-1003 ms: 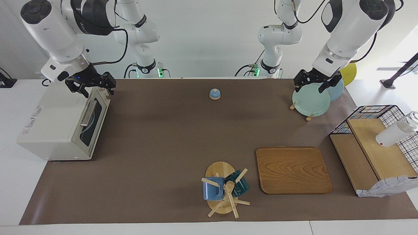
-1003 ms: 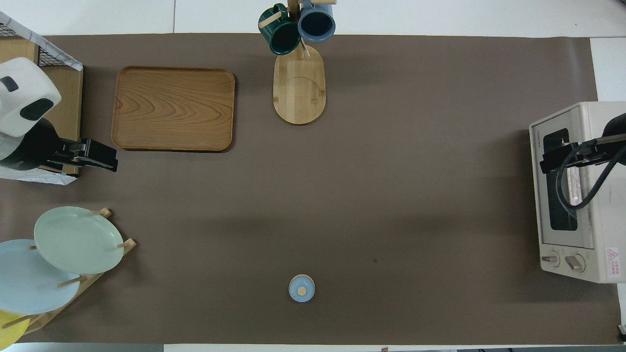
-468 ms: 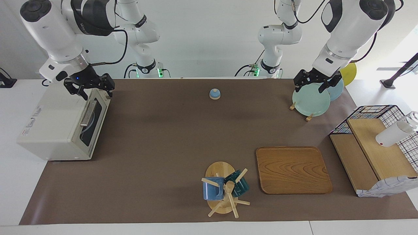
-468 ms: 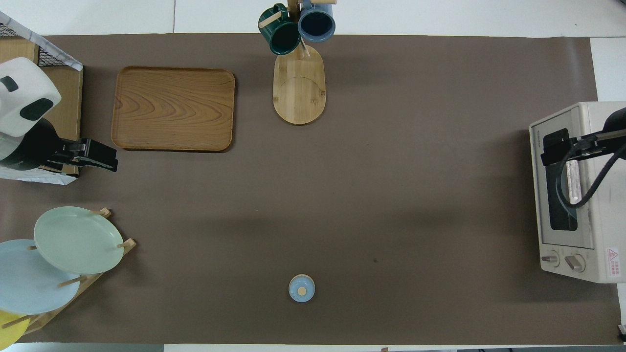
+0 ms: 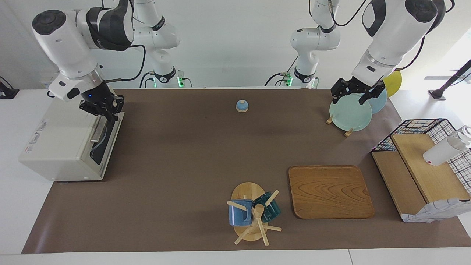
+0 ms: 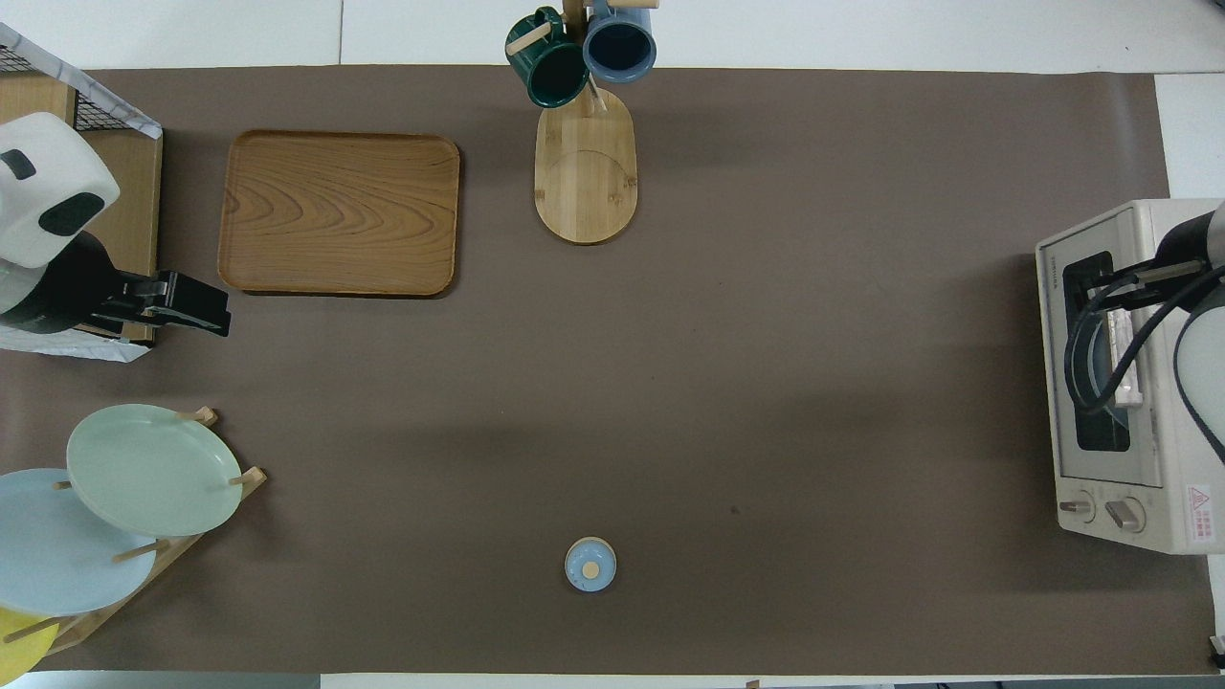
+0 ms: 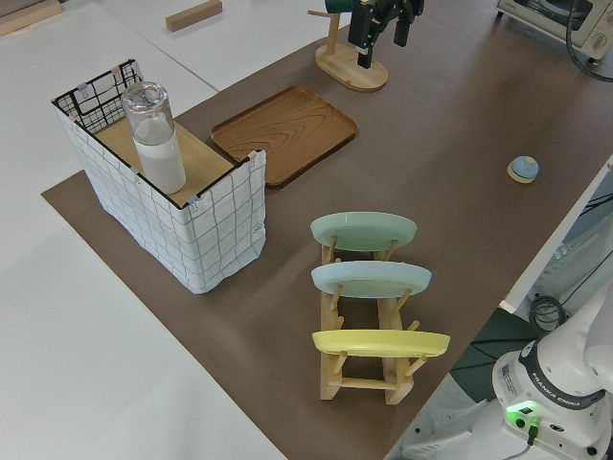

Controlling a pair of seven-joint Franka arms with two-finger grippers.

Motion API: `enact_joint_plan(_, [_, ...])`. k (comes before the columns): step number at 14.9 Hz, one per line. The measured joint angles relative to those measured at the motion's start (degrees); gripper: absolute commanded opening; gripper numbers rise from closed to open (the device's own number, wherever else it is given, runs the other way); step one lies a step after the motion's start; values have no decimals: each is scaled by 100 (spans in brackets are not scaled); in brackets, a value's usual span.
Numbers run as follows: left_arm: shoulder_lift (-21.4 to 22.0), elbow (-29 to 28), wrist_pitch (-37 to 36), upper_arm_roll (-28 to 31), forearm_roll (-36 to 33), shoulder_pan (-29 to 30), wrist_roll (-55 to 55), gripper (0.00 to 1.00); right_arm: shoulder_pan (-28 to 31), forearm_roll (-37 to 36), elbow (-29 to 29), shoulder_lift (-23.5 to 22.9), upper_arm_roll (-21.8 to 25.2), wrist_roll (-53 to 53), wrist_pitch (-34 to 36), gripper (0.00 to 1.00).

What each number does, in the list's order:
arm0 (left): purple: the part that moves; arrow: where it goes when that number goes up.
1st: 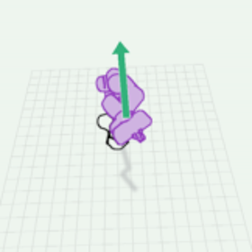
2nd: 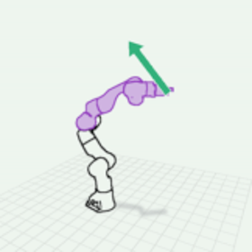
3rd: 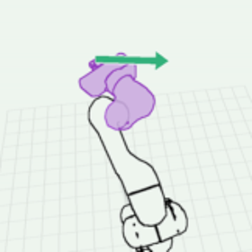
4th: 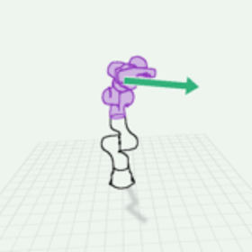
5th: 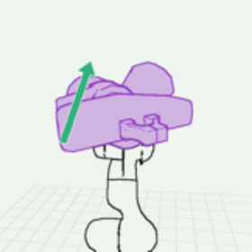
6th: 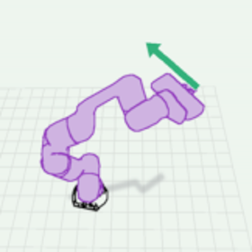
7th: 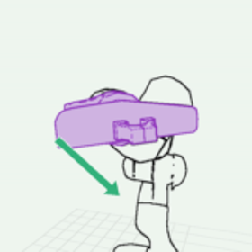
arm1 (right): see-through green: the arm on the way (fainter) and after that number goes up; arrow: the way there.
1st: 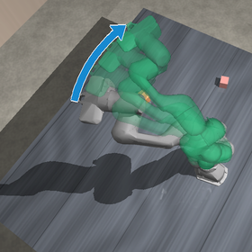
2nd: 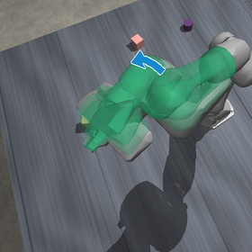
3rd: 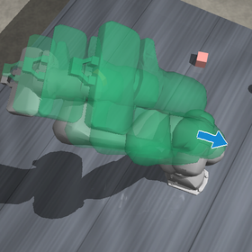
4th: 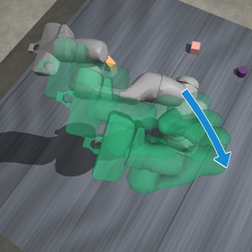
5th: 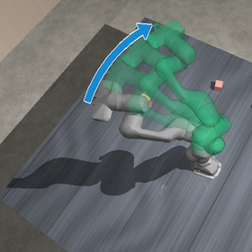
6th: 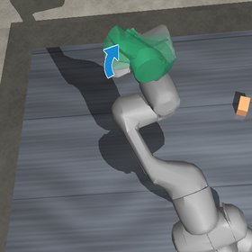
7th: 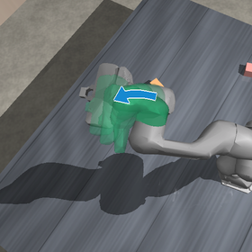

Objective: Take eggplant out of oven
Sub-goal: 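Reach the right gripper toward the open toaster oven door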

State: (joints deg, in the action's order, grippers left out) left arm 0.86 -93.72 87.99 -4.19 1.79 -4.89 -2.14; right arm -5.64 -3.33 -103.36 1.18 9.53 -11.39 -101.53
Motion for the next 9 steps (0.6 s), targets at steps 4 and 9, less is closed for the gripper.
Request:
enact_joint_plan(4, [0, 0, 0, 0, 0, 0, 0, 100, 293, -275, -448, 5, 17, 401, -210, 0])
enact_joint_plan(9, [0, 0, 0, 0, 0, 0, 0, 100, 425, -725, -763, 7, 12, 678, -505, 0])
